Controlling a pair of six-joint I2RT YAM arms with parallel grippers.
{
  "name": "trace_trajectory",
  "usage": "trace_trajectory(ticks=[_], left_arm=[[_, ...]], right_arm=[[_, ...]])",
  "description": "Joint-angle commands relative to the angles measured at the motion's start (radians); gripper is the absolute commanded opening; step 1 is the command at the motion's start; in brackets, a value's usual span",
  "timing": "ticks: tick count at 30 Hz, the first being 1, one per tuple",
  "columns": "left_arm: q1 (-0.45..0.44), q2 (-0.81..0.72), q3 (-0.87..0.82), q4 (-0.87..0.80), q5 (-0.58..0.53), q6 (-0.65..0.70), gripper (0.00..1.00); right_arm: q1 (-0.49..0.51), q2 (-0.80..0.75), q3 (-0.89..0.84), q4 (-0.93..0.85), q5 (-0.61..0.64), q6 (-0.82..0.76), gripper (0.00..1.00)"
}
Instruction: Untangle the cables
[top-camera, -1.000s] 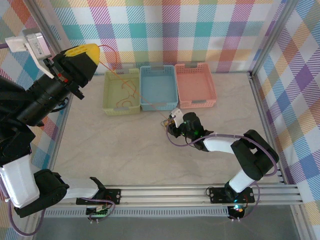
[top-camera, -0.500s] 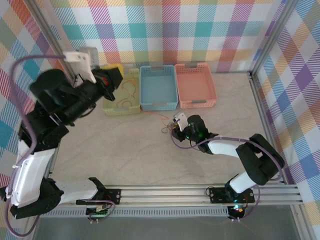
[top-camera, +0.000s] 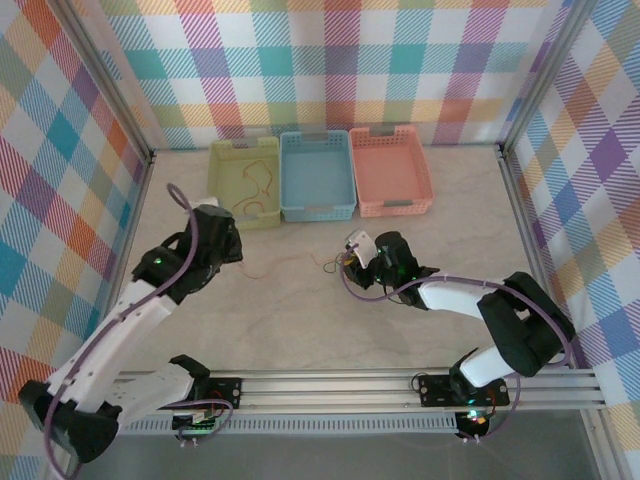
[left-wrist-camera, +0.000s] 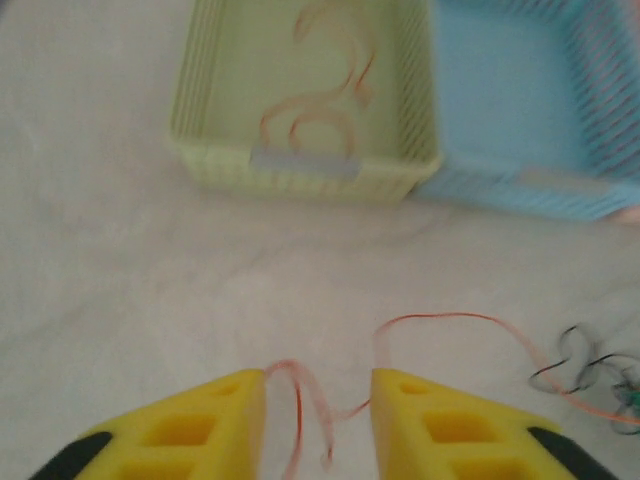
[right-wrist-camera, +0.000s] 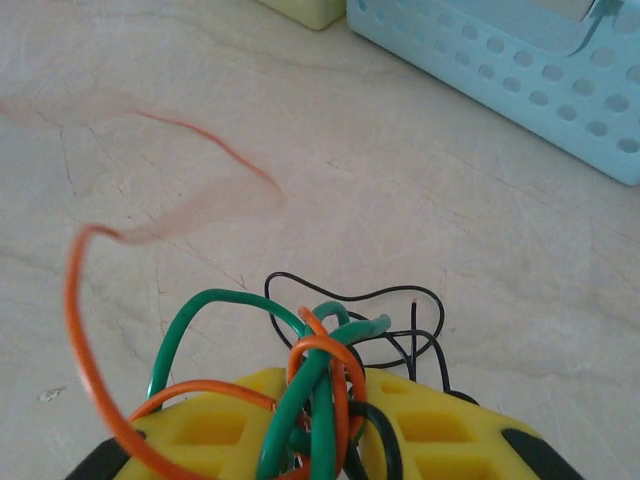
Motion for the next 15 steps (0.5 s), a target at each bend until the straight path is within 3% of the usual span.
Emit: trace_trajectory(ticks=[1,3,4,7,10,12,15], left_arm=[[0.034,-0.006,-0.041,-0.013,0.065,-0.059,0.52],[0.039,-0.016,-0.053,-0.003,0.079,-0.058,0.71],[0.04,-0.017,-0.051,-0.001,0.087,-0.054,0.75],[0.039,-0.024,-0.053,0.057,0.226,-0.007,0.76],[0.038,-0.015,-0.103,0.228,0.503,0.013,0.75],[0.036,0.024,-0.129,0.338,0.641,-0.023,0.75],[0.035,0.108,-0.158,0.447,0.757,-0.15,0.72]], right_arm=[[-0.005,0.021,0.033,-0.029,-0.012,-0.019,0.24],[-0.006,0.026,0.038,-0.04,-0.011,-0.017,0.24],[-0.006,0.027,0.038,-0.04,-0.009,-0.015,0.24],[-0.01,0.025,0.034,-0.029,-0.016,-0.011,0.24],[-0.017,0.022,0.027,-0.015,-0.032,-0.003,0.24],[-0.022,0.019,0.022,-0.005,-0.038,0.001,0.24],[-0.029,0.014,0.015,0.003,-0.043,0.01,0.24]])
